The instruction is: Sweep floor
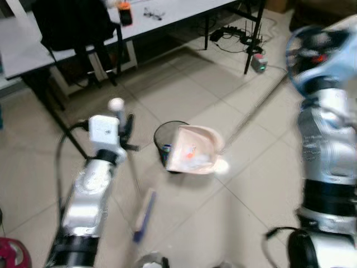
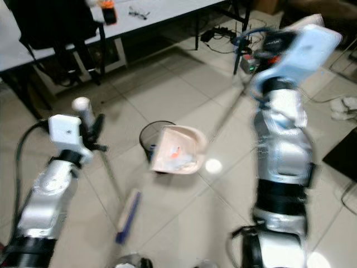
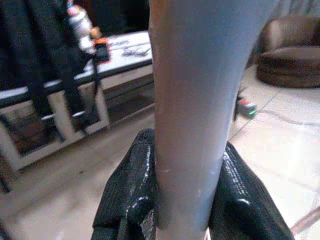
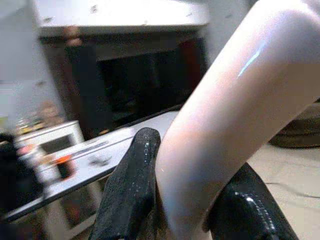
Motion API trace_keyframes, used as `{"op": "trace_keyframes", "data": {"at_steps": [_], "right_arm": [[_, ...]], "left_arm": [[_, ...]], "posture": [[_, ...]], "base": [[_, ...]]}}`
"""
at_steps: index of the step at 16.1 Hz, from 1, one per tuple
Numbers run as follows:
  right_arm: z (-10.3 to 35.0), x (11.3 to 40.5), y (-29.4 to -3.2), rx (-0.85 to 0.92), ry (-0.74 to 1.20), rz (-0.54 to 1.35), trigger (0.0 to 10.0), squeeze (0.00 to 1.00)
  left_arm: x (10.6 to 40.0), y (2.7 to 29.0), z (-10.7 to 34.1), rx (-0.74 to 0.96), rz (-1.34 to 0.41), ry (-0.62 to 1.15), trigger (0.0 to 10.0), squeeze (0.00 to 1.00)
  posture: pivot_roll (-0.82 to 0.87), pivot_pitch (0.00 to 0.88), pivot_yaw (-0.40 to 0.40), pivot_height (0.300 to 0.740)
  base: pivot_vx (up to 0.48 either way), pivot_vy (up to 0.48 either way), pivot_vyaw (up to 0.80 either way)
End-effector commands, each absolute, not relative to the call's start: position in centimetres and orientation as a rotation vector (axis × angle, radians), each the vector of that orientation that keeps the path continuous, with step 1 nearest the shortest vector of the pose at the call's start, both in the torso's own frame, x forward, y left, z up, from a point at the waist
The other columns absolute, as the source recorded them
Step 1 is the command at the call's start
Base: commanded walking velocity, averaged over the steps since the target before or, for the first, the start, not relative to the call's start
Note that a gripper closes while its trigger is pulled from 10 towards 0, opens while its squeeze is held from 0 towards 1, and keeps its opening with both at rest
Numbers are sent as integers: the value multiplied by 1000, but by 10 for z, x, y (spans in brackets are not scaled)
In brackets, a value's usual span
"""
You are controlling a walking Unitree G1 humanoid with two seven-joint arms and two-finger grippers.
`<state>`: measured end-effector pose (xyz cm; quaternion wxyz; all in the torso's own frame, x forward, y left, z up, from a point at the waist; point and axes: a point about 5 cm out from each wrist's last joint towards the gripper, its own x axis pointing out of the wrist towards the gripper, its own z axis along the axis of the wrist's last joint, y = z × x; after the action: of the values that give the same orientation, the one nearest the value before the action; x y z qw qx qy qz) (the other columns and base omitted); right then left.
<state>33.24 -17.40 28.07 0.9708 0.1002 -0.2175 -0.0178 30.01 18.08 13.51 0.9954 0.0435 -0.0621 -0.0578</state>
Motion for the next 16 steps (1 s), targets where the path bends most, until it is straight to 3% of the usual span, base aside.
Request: {"op": "trace_keyframes", "data": {"at_steps": [1, 11, 16], "right_arm": [[292, 329, -179, 219, -487, -37, 10000, 0], [286, 327, -199, 247, -495, -155, 10000, 0], [286, 327, -196, 237, -509, -144, 10000, 0]], "left_arm": [[300, 178, 142, 100, -117, -151, 10000, 0], [300, 175, 142, 104, -128, -152, 10000, 0], [301, 176, 142, 104, -126, -156, 10000, 0]], "posture": [[-15, 85, 60, 740], [-19, 88, 66, 740], [-22, 74, 68, 740]], "base": [[405, 0, 0], [407, 0, 0], [427, 0, 0]]}}
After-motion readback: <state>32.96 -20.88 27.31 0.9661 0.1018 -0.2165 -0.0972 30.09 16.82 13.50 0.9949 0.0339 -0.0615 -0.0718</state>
